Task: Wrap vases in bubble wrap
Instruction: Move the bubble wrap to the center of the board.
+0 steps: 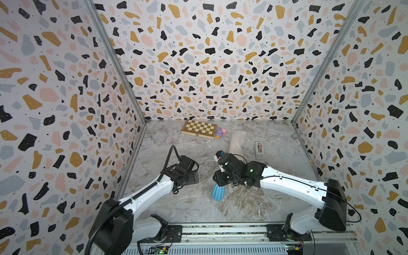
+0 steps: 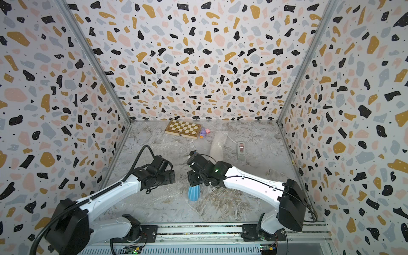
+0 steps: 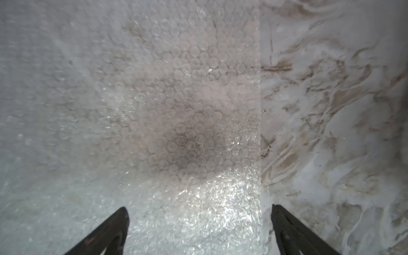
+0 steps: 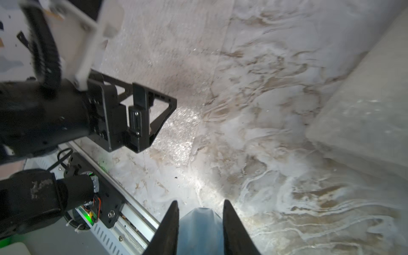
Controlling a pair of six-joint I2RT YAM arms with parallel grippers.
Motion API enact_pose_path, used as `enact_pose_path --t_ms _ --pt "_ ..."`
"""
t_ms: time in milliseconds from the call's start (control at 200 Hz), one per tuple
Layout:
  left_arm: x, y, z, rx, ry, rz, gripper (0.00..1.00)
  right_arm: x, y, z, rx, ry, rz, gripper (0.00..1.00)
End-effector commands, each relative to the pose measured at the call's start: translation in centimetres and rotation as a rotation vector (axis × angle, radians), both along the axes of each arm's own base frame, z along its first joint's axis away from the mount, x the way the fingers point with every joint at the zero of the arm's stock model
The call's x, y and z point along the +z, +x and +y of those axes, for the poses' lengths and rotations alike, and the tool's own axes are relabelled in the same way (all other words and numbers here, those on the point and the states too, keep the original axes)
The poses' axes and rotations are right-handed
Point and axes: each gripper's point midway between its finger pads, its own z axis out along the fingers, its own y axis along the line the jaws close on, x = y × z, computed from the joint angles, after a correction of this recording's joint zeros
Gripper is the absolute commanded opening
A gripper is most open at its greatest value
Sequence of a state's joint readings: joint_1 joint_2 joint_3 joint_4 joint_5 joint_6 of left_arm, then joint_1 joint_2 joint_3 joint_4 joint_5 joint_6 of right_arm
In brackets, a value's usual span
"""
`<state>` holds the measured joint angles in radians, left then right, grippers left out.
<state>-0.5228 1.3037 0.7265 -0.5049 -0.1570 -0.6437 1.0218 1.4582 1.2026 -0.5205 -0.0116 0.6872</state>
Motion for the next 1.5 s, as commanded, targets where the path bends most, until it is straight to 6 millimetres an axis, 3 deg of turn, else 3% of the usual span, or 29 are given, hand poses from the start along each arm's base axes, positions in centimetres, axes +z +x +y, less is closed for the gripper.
enact_pose_path --t_ms 0,180,325,380,451,541,641,836,966,1121,1211,1306,1492 --pt "-0.2 2.8 -3.0 -0.071 -0.077 -0.034 1.0 2.3 0.7 -0.9 -0.01 0.106 0.008 0.28" --pt "-2.8 3.8 -4.9 -0.108 -0.063 0.016 0.96 2.8 2.3 -4.2 -0.071 0.136 -0.002 0.28" --pt "-4.3 3.6 -5.0 -0.119 0.04 0.059 0.87 2.8 2.7 -5.5 -0.087 0.158 0.001 0.28" --pt "-5.2 3.1 -4.9 -0.111 0.059 0.089 0.82 2.8 2.9 -5.8 -0.091 0.16 -0.001 0.28" --pt "-6.1 2.7 -5.4 -0.118 0.048 0.106 0.66 2.7 3.0 -6.1 -0.095 0.167 0.001 0.28" --pt "-6.2 2.3 -6.7 -0.164 0.058 0.103 0.62 2.7 3.2 -6.7 -0.103 0.183 0.007 0.28" --pt "-6.3 1.1 -9.6 -0.232 -0.013 0.121 0.62 3.1 3.7 -7.9 -0.128 0.193 -0.003 0.28" --pt "-5.4 -2.1 -16.6 -0.38 -0.097 0.117 0.63 3.2 4.7 -11.7 -0.208 0.236 0.009 0.29" --pt "-3.9 -2.8 -21.0 -0.446 -0.17 0.086 0.67 3.1 4.9 -13.4 -0.236 0.282 0.028 0.29" --pt "-0.6 -2.6 -22.6 -0.447 -0.265 0.047 0.75 3.5 4.5 -13.9 -0.238 0.306 0.026 0.29" --pt "2.3 -3.0 -21.9 -0.446 -0.302 -0.001 0.81 3.7 4.1 -13.8 -0.239 0.33 0.031 0.29" --pt "5.4 -2.5 -19.4 -0.397 -0.3 -0.069 0.83 4.4 3.5 -13.1 -0.237 0.393 0.056 0.29" --pt "7.9 -3.3 -10.5 -0.267 -0.159 -0.121 0.83 3.9 1.1 -8.5 -0.244 0.532 0.123 0.29"
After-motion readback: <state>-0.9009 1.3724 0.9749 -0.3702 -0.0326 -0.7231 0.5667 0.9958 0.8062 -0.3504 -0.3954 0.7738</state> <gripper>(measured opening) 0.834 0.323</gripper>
